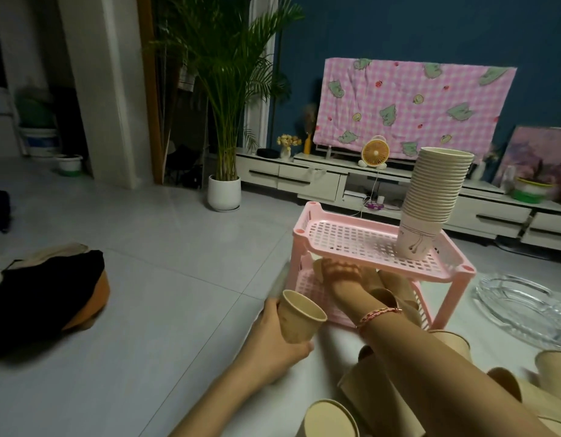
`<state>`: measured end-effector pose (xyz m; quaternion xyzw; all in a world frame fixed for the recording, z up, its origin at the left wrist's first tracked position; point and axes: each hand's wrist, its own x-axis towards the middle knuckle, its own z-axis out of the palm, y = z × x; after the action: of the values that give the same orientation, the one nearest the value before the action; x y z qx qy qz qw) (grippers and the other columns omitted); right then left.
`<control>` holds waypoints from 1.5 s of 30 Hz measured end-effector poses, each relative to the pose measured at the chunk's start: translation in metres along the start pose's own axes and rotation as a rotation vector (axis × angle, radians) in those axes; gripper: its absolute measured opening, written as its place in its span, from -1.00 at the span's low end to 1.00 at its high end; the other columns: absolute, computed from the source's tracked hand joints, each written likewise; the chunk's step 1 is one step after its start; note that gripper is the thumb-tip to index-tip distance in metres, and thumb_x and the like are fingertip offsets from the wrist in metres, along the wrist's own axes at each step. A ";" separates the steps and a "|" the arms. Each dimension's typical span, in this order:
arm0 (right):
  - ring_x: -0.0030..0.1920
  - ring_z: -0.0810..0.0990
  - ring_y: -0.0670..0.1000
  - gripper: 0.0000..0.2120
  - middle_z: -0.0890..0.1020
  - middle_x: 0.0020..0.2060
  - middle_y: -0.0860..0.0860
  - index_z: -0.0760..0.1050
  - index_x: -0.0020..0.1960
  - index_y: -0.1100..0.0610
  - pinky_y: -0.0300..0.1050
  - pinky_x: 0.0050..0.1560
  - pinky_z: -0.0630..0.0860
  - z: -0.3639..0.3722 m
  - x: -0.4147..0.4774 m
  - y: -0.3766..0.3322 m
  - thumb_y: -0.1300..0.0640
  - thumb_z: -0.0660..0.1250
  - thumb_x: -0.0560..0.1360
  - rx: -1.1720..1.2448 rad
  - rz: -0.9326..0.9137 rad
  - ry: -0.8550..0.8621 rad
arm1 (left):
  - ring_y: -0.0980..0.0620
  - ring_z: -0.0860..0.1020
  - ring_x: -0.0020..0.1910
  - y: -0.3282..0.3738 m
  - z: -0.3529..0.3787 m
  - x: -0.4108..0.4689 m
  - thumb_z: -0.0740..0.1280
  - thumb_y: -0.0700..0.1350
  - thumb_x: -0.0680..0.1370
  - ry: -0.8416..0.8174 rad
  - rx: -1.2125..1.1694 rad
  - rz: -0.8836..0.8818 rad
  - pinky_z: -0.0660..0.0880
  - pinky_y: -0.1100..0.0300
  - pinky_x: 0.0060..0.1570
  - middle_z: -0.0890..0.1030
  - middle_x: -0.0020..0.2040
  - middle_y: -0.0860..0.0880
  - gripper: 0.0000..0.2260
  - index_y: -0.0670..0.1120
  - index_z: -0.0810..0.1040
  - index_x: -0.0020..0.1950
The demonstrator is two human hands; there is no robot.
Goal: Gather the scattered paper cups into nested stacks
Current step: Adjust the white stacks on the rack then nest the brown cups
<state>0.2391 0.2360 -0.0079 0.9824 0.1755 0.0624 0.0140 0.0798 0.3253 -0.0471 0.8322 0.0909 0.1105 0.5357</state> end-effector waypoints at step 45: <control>-0.11 0.57 -0.19 -0.68 0.65 -0.14 -0.10 0.64 -0.13 -0.02 -0.36 -0.11 0.50 -0.080 -0.390 0.169 0.36 0.25 0.47 1.016 -0.013 0.058 | 0.33 0.34 0.16 0.128 0.139 -0.229 0.49 0.18 0.21 -0.208 0.144 0.455 0.36 0.35 0.14 0.33 0.18 0.37 -0.19 0.32 0.08 0.31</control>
<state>-0.0756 -0.0573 0.0337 0.8620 0.1900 -0.0036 -0.4699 -0.0966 0.0900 -0.0058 0.8740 -0.1467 0.1354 0.4430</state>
